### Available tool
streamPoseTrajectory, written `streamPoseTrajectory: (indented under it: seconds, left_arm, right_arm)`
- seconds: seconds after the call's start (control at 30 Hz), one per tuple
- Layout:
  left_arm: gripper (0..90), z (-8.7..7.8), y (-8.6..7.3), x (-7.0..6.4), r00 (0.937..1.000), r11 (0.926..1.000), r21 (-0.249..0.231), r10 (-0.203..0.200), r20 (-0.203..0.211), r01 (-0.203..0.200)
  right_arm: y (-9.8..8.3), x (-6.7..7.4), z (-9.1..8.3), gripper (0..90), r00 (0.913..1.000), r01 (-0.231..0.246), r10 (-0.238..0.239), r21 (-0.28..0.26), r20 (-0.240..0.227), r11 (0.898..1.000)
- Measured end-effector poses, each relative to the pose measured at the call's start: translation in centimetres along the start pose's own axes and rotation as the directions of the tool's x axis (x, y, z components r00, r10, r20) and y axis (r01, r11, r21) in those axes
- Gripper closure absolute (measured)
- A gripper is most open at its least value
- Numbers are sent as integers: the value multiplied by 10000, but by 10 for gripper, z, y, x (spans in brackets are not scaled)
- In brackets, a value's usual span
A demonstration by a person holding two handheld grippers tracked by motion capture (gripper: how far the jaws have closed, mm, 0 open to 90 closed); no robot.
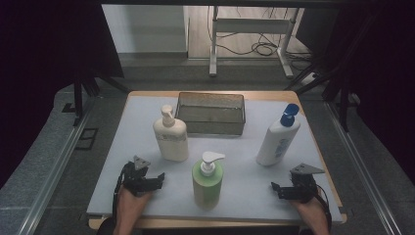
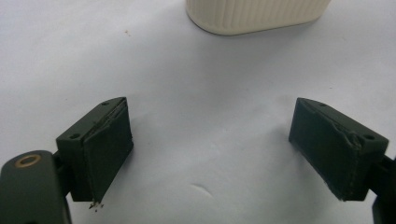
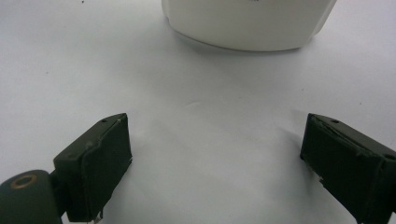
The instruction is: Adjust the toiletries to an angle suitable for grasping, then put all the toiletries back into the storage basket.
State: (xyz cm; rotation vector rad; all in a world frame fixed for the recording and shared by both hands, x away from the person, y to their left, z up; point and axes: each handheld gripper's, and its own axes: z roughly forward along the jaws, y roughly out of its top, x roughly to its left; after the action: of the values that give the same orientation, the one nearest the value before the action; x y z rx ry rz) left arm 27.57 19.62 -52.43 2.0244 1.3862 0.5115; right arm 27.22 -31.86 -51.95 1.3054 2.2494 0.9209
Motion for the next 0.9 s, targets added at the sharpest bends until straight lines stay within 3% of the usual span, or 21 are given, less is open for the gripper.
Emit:
streamPoseTrajectory:
  seconds: [0.73, 0.9]
  left_arm:
    - [126, 0, 0, 0, 10000, 10000, -3, -8, 5, 8]
    - [126, 0, 0, 0, 10000, 10000, -2, -11, 7, 11]
  right_arm:
    - [1, 0, -1, 94, 10000, 33, -33, 32, -10, 10000]
    - [1, -2, -3, 142, 10000, 46, -46, 49, -64, 10000]
